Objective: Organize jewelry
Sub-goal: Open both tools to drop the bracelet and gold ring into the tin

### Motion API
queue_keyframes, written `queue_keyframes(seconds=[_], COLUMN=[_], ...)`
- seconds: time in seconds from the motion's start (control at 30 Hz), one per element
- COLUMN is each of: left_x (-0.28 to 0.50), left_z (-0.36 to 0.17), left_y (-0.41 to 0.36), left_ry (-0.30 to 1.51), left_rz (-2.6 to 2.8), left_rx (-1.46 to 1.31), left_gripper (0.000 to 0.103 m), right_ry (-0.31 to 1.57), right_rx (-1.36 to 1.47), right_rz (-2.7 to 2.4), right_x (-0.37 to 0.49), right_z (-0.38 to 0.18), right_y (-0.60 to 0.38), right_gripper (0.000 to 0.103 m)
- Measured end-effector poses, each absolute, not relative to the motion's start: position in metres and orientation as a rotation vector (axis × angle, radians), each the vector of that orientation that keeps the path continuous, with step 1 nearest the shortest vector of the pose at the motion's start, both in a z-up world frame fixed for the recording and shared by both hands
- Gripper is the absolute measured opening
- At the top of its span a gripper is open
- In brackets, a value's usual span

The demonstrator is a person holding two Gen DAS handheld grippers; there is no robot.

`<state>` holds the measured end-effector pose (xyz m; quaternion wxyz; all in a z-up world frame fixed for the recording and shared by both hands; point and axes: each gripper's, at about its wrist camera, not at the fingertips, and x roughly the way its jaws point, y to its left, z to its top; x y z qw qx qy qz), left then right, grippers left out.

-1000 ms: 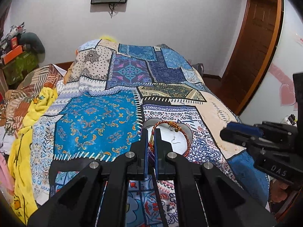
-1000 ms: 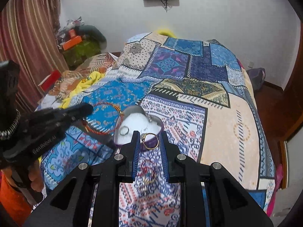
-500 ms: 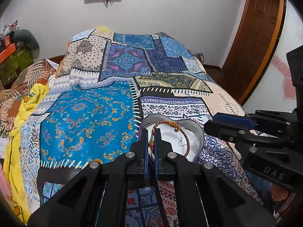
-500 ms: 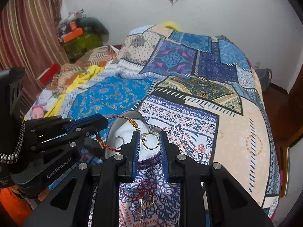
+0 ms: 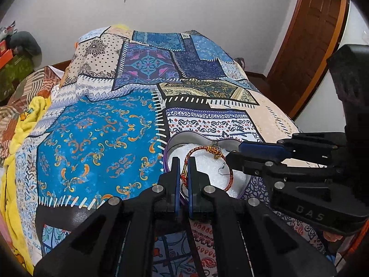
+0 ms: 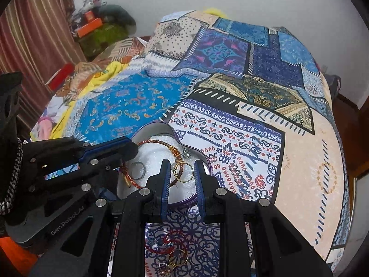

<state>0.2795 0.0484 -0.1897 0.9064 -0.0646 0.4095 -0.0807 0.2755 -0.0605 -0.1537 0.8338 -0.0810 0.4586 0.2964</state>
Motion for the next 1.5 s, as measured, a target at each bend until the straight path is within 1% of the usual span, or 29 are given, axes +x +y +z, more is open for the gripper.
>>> queue_keyframes(seconds=[0.47,0.53,0.6,0.67,0.73,0.77,0.87,0.97,1.03,1.1,1.3,1.5], left_x=[0.272,0.27,0.266,0.261,0.256,0.254,0.244,0.234,0.227,0.219,0.199,0.185], left_z=[-0.182,-0.179,-0.174,-0.168,-0.162,-0.16,-0.151,-0.141,-0.135,-0.129,-0.119,-0.125], left_y=[0.05,0.051,0.053,0.053,0.053,0.053,0.051,0.05,0.05,0.05,0.049,0.046], left_ry=[0.835,0.829,0.82,0.811,0.802,0.798,0.778,0.76,0.753,0.743,0.732,0.759], left_rz=[-0.168,-0.163,-0.155,-0.15,-0.147,-0.145,-0.135,-0.134,-0.133,-0.127,-0.117,-0.116], left_rx=[-0.129,-0.13,-0.128,-0.126,-0.121,-0.117,-0.101,-0.093,-0.092,-0.088,-0.079,-0.073], left_gripper=[0.004,0.006,0.009,0.01,0.011,0.014,0.027,0.028,0.031,0.04,0.043,0.045], right_ry=[0.975,0.967,0.957,0.941,0.92,0.913,0.886,0.863,0.85,0.835,0.814,0.845], right_rx=[-0.181,-0.18,-0.184,-0.186,-0.191,-0.193,-0.189,-0.186,-0.18,-0.179,-0.181,-0.178], right_rz=[0.636,0.634,0.628,0.622,0.614,0.611,0.599,0.584,0.578,0.568,0.549,0.523], right_x=[0.275,0.273,0.27,0.266,0.261,0.258,0.25,0.242,0.235,0.229,0.208,0.195], right_z=[-0.151,-0.148,-0.143,-0.138,-0.131,-0.128,-0.116,-0.107,-0.101,-0.096,-0.091,-0.104], right_y=[-0.06,-0.06,-0.061,-0.062,-0.064,-0.065,-0.07,-0.076,-0.08,-0.085,-0.098,-0.108], right_gripper=[0.02,0.02,0.023,0.029,0.032,0.033,0.033,0.033,0.034,0.034,0.037,0.039])
